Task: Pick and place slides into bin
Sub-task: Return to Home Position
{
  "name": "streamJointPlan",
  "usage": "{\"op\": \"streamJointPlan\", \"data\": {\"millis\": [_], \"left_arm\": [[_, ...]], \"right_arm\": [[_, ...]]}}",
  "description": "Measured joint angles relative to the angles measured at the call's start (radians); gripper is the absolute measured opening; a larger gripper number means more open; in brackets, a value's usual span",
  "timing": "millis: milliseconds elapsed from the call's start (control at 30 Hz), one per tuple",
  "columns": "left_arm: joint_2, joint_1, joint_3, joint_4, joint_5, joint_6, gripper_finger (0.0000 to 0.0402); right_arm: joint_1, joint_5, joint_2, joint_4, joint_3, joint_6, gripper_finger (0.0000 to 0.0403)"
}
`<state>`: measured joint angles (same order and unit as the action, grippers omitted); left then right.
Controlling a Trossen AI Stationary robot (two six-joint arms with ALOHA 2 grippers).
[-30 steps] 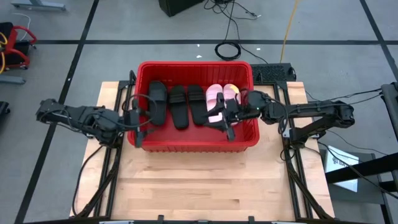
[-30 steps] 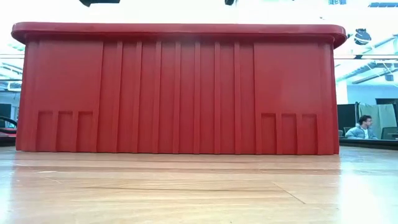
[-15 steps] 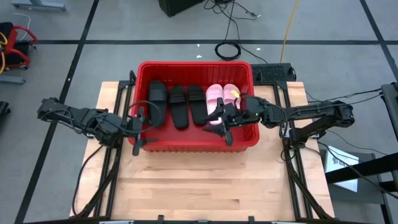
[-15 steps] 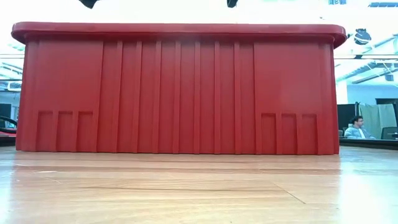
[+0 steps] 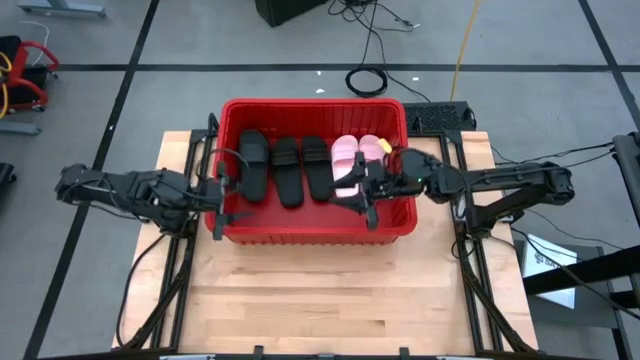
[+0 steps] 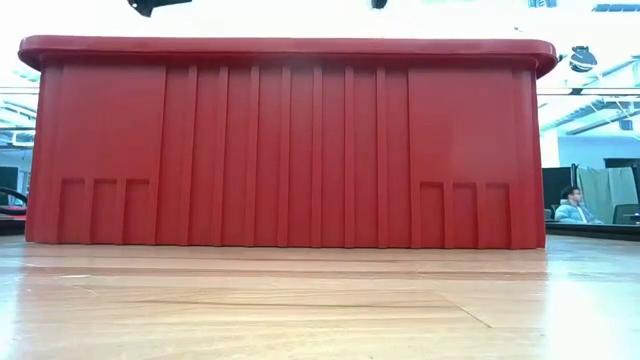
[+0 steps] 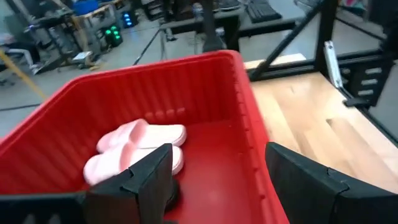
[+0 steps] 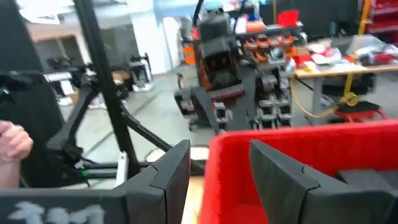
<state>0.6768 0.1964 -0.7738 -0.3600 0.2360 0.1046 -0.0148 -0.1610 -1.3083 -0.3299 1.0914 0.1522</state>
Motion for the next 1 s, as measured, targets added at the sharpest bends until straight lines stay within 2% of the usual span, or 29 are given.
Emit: {"op": "streamJointPlan", "data": {"millis": [167,400,600,800,1000], "left_arm": [[-0.067,-0.036,0.006,-0.017,-0.010,0.006,0.0253],[-0.096,-0.101,0.045,0.006,-0.018,0.043,0.0253],[-0.176,-0.144,0.045,-0.081,-0.027,0.022,0.0253],[-0.239,-0.141,0.044,-0.116,-0.111,0.026,0.0253],[-0.281,-0.142,0.044,-0.132,-0.121,0.018,0.0253]], "right_arm": [[-0.027,0.001,0.042,0.101,0.000,-0.013,0.0155],[-0.051,-0.001,0.043,0.107,0.000,-0.053,0.0155],[-0.097,-0.047,0.118,0.214,-0.008,-0.038,0.0155],[-0.105,-0.079,0.291,0.054,-0.183,-0.009,0.0155],[-0.110,-0.079,0.529,-0.137,-0.384,0.040,0.0155]]}}
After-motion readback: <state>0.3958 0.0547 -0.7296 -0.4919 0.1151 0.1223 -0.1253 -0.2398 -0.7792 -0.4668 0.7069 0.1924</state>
